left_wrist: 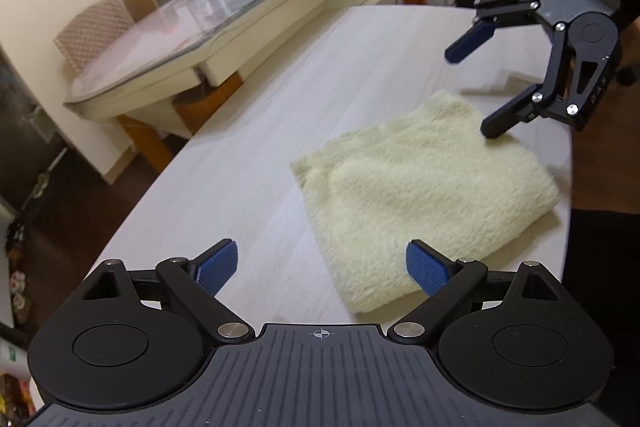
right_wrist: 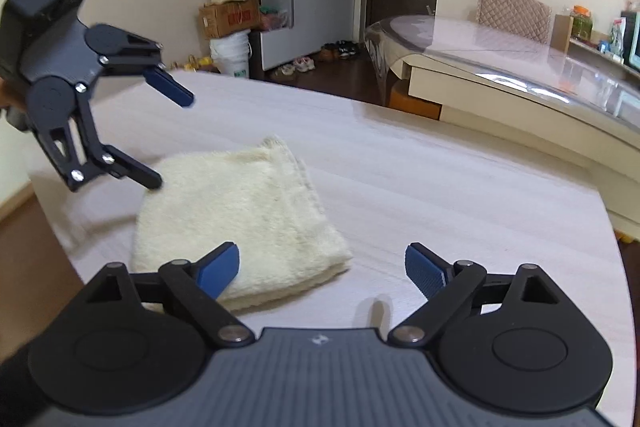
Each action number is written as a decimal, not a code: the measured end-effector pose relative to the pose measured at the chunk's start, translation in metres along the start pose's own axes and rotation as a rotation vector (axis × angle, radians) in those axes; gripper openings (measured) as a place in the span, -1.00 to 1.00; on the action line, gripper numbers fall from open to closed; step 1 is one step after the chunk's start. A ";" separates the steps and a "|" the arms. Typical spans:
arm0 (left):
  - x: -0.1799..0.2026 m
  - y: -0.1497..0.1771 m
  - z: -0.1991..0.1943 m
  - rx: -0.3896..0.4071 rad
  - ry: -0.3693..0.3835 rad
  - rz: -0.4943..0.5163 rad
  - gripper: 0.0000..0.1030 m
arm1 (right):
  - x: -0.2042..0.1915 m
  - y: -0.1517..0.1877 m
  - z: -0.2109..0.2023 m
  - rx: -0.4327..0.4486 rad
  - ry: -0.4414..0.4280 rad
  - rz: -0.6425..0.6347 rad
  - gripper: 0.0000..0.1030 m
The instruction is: Fold towel
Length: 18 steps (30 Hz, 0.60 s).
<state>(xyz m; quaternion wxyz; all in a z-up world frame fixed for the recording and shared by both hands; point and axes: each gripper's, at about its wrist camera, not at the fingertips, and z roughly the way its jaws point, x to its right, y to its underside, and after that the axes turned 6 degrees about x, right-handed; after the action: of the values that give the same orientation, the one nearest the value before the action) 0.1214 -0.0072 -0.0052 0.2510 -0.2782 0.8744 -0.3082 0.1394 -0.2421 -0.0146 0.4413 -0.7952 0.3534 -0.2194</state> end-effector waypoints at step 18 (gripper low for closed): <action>-0.016 -0.036 0.027 0.070 -0.064 0.000 0.90 | 0.023 -0.008 0.006 0.043 0.087 -0.025 0.86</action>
<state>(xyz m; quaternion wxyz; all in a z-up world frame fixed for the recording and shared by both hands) 0.1613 -0.0313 0.0044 0.2886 -0.2792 0.8545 -0.3295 0.1612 -0.2535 -0.0095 0.4397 -0.7795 0.3575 -0.2668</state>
